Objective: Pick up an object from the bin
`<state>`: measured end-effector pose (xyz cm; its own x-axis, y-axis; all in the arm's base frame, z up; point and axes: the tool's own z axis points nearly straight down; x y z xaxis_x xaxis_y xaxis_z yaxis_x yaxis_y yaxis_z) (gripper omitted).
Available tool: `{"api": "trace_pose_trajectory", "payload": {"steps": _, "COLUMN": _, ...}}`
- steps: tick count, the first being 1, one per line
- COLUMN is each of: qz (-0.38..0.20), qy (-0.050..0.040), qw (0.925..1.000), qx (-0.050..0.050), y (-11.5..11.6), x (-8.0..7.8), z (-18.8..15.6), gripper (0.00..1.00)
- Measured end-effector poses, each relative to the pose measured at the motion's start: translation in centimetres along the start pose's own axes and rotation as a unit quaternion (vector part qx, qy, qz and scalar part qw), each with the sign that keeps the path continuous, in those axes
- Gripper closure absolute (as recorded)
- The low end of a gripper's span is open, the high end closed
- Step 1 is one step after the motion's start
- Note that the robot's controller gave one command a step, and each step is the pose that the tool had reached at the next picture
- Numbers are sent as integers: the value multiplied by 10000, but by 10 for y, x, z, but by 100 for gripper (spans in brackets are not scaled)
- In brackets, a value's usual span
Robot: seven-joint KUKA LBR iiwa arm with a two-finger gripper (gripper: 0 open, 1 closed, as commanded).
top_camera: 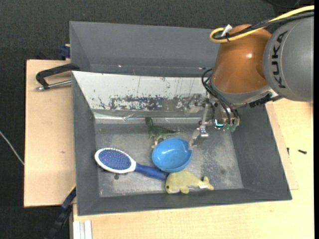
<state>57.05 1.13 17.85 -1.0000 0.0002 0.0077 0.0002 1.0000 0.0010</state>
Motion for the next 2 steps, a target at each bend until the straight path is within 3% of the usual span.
{"api": "trace_pose_trajectory", "payload": {"steps": 1, "qz": -1563, "qy": -47, "qw": 9877, "qx": 53, "y": 29, "x": 13, "z": 101, "gripper": 0}}
{"api": "trace_pose_trajectory", "payload": {"steps": 2, "qz": -1274, "qy": -80, "qw": 9918, "qx": 1, "y": 53, "x": 19, "z": 76, "gripper": 0}}
